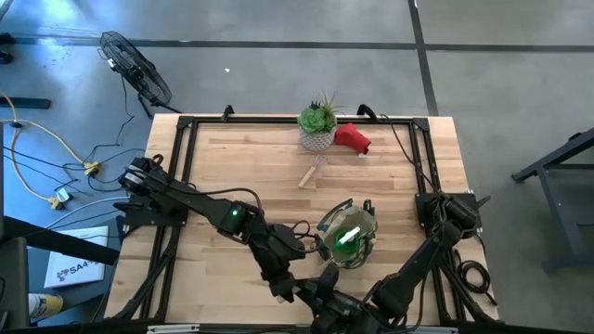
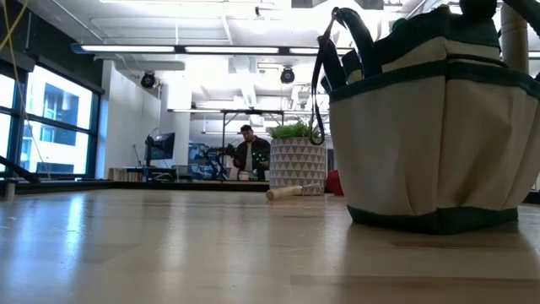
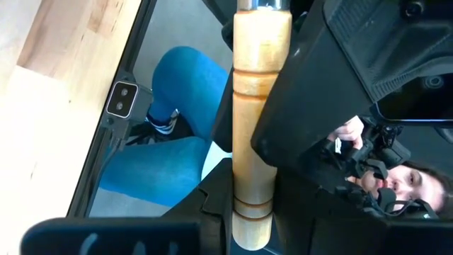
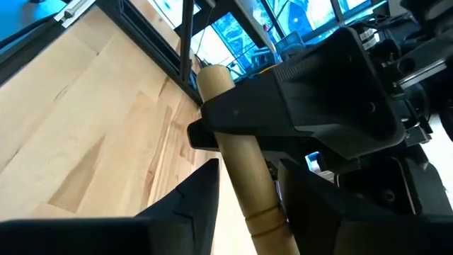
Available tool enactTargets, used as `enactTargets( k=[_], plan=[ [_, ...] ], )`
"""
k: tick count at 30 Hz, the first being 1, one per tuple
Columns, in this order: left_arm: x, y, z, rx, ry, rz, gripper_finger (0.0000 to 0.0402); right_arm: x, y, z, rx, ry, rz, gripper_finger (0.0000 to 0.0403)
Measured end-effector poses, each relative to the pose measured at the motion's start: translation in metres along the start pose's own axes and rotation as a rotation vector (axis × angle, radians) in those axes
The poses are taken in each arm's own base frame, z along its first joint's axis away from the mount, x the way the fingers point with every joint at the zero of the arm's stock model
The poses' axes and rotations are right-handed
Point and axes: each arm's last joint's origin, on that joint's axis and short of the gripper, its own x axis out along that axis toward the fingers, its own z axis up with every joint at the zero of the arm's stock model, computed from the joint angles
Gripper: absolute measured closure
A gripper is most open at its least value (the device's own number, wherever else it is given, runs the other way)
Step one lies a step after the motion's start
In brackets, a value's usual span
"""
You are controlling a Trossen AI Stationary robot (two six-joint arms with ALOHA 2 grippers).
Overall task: Pick & Place Garden tools in Gardening bag
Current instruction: Put the brown trowel into the gardening bag
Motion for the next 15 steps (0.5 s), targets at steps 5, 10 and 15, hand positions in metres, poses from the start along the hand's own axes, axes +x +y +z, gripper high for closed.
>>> enactTargets(
  k=[5, 10, 15],
  plan=[
    [0.0000, 0.0006, -0.0004, -0.004, 0.009, 0.003, 0.0337, 0.0001, 0.0004, -0.0004, 0.002, 0.000, 0.008, 0.0281],
    [-0.0002, 0.0031, -0.0006, -0.024, 0.004, 0.029, 0.0337, 0.0002, 0.0025, -0.0055, -0.019, 0.026, 0.028, 0.0328],
    [-0.0001, 0.0032, -0.0004, -0.023, -0.001, 0.031, 0.0337, -0.0004, 0.0032, -0.0066, -0.006, 0.032, 0.033, 0.0344]
  ],
)
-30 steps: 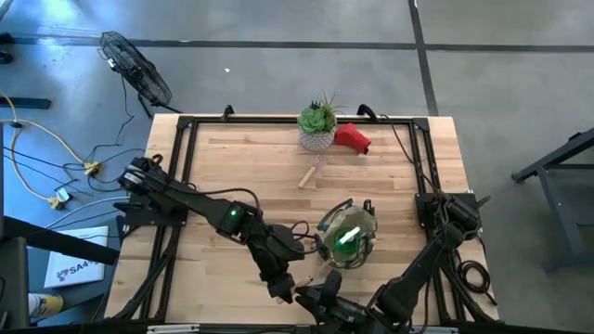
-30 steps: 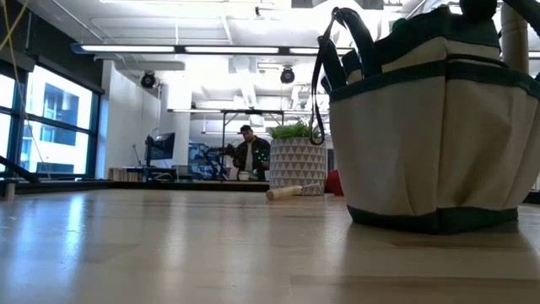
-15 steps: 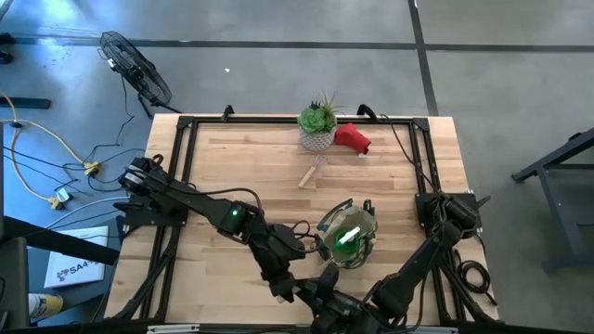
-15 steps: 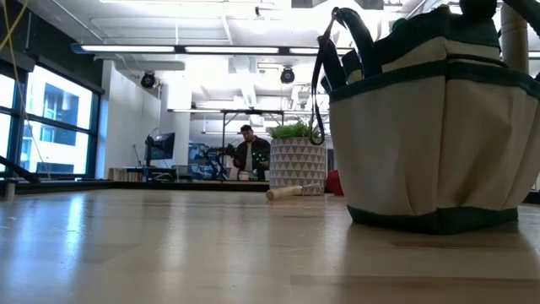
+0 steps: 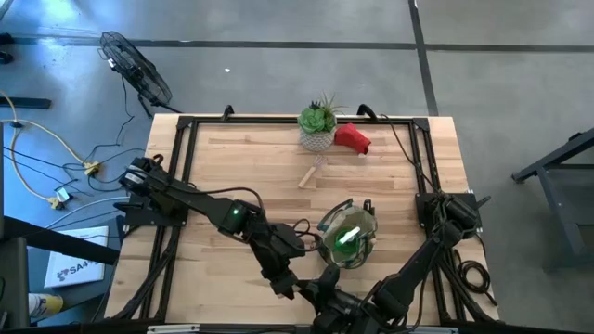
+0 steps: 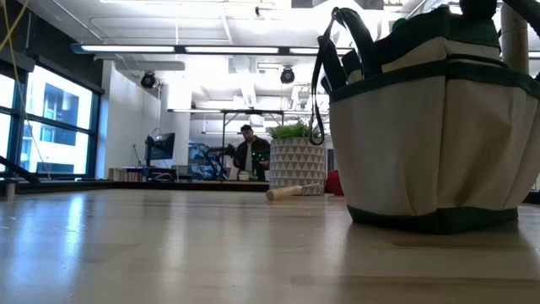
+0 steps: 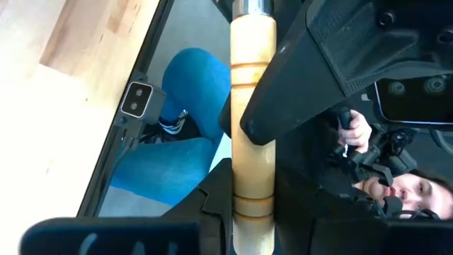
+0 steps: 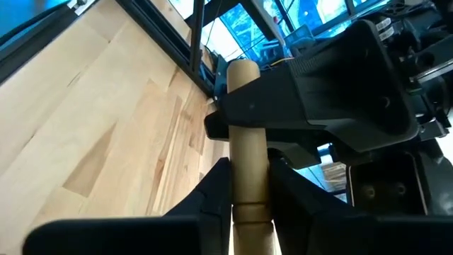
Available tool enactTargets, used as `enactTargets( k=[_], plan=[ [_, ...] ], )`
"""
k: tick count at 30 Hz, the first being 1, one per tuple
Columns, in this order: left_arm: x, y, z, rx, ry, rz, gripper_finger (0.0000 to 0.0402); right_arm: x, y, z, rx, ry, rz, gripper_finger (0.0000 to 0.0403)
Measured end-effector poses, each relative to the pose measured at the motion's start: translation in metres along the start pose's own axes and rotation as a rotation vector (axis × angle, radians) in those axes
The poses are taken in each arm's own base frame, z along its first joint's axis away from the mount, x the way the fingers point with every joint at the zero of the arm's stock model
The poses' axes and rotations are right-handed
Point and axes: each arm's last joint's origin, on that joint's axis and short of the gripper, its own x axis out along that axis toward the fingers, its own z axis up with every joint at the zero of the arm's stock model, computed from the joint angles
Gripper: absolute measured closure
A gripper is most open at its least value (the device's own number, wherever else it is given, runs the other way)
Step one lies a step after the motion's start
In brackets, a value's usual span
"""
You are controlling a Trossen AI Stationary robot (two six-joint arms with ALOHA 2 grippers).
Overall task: Pick & Place Garden tools in Gardening bag
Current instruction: Put the brown trowel into the gardening bag
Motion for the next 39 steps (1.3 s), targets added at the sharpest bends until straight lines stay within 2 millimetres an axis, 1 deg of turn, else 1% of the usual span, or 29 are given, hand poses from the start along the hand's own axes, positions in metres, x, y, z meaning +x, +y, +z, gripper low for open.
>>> enactTargets(
  k=[2, 6, 8, 11, 13, 16, 21, 24, 27, 31, 34, 39],
  plan=[
    [0.000, 0.000, 0.000, 0.008, -0.012, 0.003, 0.0320, 0.000, 0.000, 0.000, 0.006, 0.000, -0.001, 0.0344],
    [0.000, -0.001, 0.001, 0.020, -0.035, -0.001, 0.0262, 0.000, 0.000, -0.002, 0.033, 0.012, 0.000, 0.0344],
    [0.000, -0.002, 0.001, 0.025, -0.040, -0.010, 0.0240, 0.000, 0.001, -0.004, 0.038, 0.022, 0.003, 0.0344],
    [0.000, -0.004, 0.002, 0.043, -0.044, -0.029, 0.0219, 0.000, 0.001, -0.005, 0.061, 0.032, 0.004, 0.0344],
    [0.000, -0.004, 0.002, 0.047, -0.042, -0.032, 0.0212, -0.003, 0.003, -0.005, 0.087, 0.030, 0.007, 0.0344],
    [0.000, -0.006, 0.002, 0.092, -0.024, -0.052, 0.0209, -0.020, 0.006, -0.002, 0.125, 0.002, 0.024, 0.0344],
    [-0.001, -0.009, -0.001, 0.133, 0.026, -0.081, 0.0207, -0.068, 0.011, 0.005, 0.240, -0.076, 0.030, 0.0344],
    [-0.002, -0.009, -0.001, 0.153, 0.026, -0.081, 0.0207, -0.089, 0.016, 0.007, 0.326, -0.109, 0.048, 0.0344],
    [0.001, -0.009, -0.005, 0.205, 0.033, -0.075, 0.0207, -0.103, 0.022, 0.008, 0.452, -0.133, 0.085, 0.0344],
    [0.007, -0.013, -0.017, 0.287, 0.059, -0.073, 0.0207, -0.118, 0.026, 0.008, 0.669, -0.147, 0.088, 0.0344],
    [0.012, -0.013, -0.027, 0.351, 0.053, -0.041, 0.0207, -0.126, 0.028, 0.003, 0.831, -0.151, 0.037, 0.0344],
    [0.020, -0.005, -0.045, 0.428, 0.009, 0.130, 0.0206, -0.142, 0.030, -0.007, 0.890, -0.189, -0.065, 0.0344]
  ],
)
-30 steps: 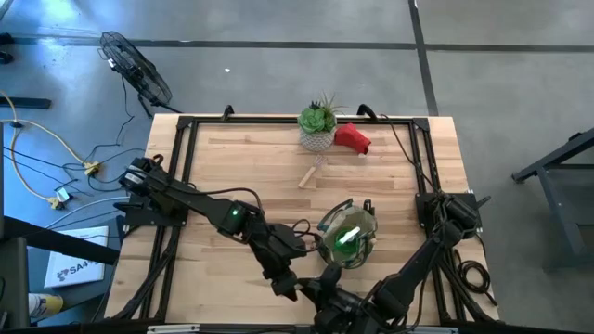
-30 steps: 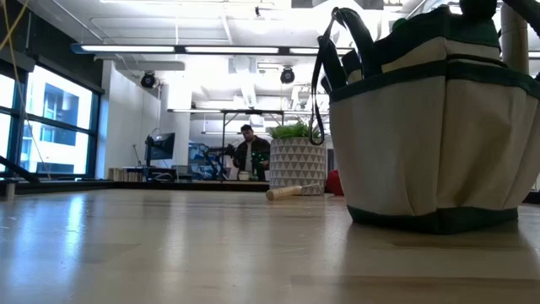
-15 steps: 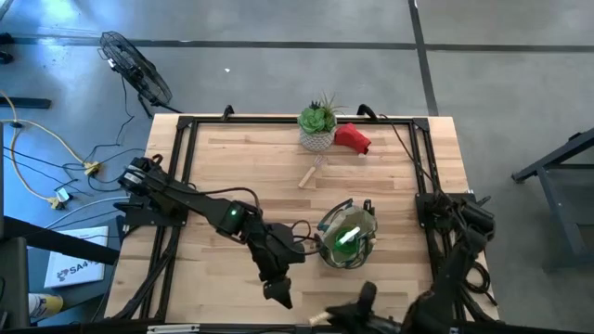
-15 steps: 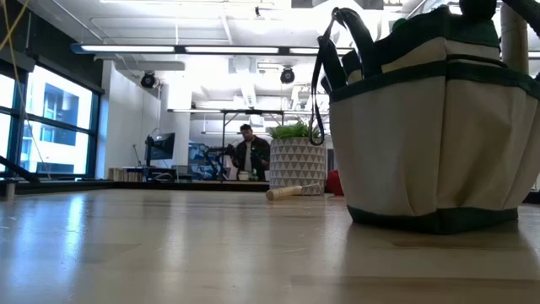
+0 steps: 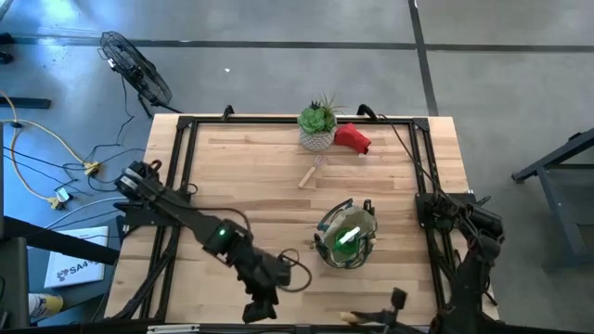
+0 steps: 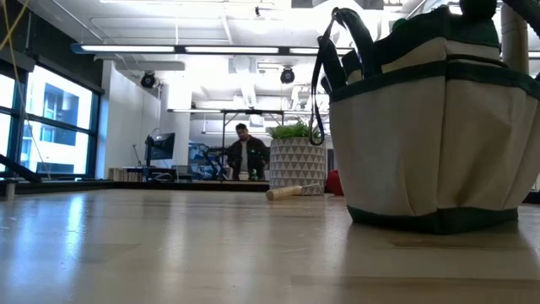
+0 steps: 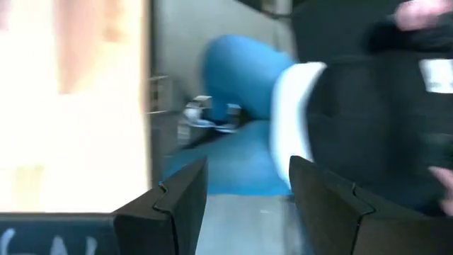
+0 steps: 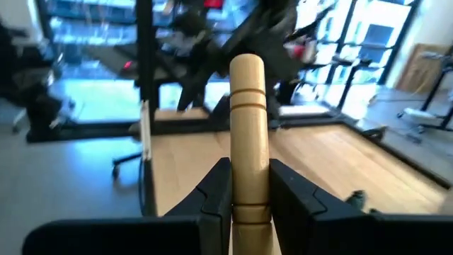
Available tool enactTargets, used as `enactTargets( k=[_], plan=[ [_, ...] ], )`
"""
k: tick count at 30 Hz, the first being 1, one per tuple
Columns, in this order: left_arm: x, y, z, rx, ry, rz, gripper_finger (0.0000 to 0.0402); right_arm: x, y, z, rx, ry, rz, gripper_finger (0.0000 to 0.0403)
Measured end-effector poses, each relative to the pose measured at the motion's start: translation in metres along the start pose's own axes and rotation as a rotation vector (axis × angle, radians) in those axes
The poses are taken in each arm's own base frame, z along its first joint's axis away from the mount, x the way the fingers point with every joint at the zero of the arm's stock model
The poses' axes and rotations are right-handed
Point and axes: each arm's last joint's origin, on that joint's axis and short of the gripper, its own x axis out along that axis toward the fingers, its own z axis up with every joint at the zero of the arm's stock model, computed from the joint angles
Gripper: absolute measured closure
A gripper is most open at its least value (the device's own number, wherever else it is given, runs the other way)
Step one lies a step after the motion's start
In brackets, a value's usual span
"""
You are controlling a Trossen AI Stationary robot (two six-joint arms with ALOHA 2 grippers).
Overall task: Pick & Place Garden tools in Gardening bag
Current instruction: Put the brown trowel into the gardening bag
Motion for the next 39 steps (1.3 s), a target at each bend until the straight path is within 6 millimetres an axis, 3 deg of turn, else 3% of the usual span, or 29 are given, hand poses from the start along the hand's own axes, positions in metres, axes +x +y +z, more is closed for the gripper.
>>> enactTargets(
  k=[6, 12, 19, 28, 35, 39],
  plan=[
    [0.004, 0.003, -0.024, 0.098, -0.118, 0.391, 0.0206, -0.011, -0.018, -0.010, 0.049, -0.098, -0.065, 0.0344],
    [0.001, 0.011, -0.034, 0.138, -0.173, 0.636, 0.0206, -0.005, -0.033, -0.047, 0.126, -0.098, -0.070, 0.0344],
    [0.000, 0.018, -0.037, 0.146, -0.164, 0.710, 0.0206, 0.016, -0.045, -0.075, 0.150, -0.101, -0.121, 0.0344],
    [0.010, 0.032, -0.044, 0.135, -0.156, 0.740, 0.0206, 0.037, -0.062, -0.087, 0.115, -0.101, -0.182, 0.0344],
    [0.014, 0.037, -0.048, 0.104, -0.152, 0.736, 0.0206, 0.042, -0.076, -0.103, 0.176, -0.104, -0.198, 0.0344],
    [0.013, 0.037, -0.048, 0.104, -0.151, 0.737, 0.0206, 0.042, -0.077, -0.101, 0.188, -0.110, -0.195, 0.0344]
  ],
)
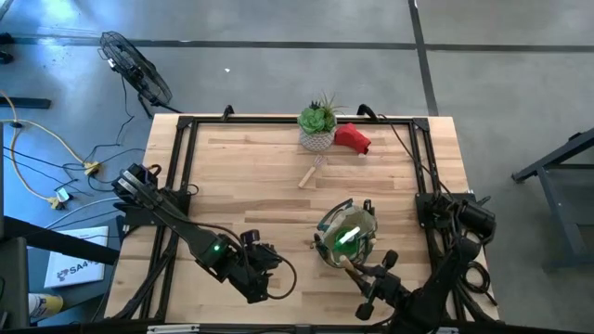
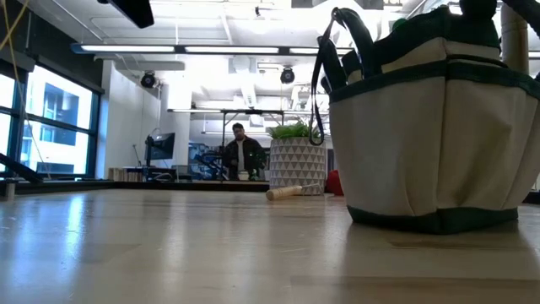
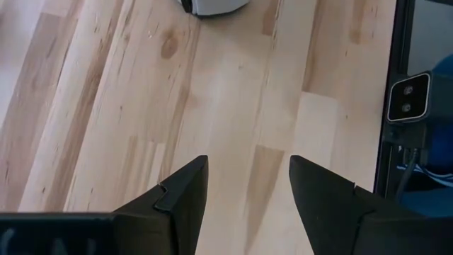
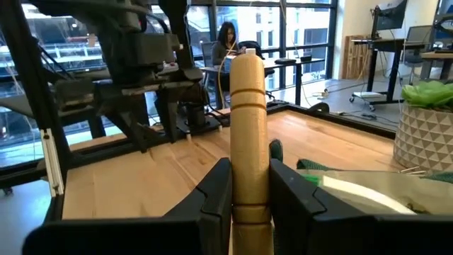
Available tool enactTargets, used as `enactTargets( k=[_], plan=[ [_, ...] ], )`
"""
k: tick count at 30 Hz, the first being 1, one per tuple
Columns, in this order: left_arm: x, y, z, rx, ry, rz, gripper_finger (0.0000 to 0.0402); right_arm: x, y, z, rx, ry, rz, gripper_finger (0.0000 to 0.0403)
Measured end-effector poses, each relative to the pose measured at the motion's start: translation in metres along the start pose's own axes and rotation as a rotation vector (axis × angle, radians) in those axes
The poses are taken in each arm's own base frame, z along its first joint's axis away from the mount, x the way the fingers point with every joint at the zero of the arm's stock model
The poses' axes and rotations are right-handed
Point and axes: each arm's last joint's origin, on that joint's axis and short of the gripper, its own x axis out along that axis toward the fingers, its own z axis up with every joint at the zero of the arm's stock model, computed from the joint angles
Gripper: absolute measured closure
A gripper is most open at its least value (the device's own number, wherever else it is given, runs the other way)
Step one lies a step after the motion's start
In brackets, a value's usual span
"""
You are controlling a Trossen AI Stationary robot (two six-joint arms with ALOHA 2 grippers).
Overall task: Pick & Place Garden tools in Gardening bag
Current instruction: Put the brown trowel into the gardening bag
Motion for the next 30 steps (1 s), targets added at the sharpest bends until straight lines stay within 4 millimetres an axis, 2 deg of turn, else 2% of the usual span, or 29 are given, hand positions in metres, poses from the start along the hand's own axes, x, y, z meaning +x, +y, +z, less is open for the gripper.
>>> enactTargets(
  k=[9, 19, 30],
  plan=[
    [0.000, 0.000, 0.000, 0.009, -0.001, 0.000, 0.0206, 0.000, -0.005, 0.022, -0.001, -0.014, 0.004, 0.0344],
    [0.000, 0.000, 0.000, 0.041, -0.007, 0.006, 0.0206, 0.023, -0.007, 0.022, -0.003, -0.013, -0.066, 0.0344],
    [0.000, 0.000, 0.000, 0.080, -0.008, 0.008, 0.0206, 0.035, -0.008, 0.021, 0.017, -0.016, -0.099, 0.0344]
  ],
)
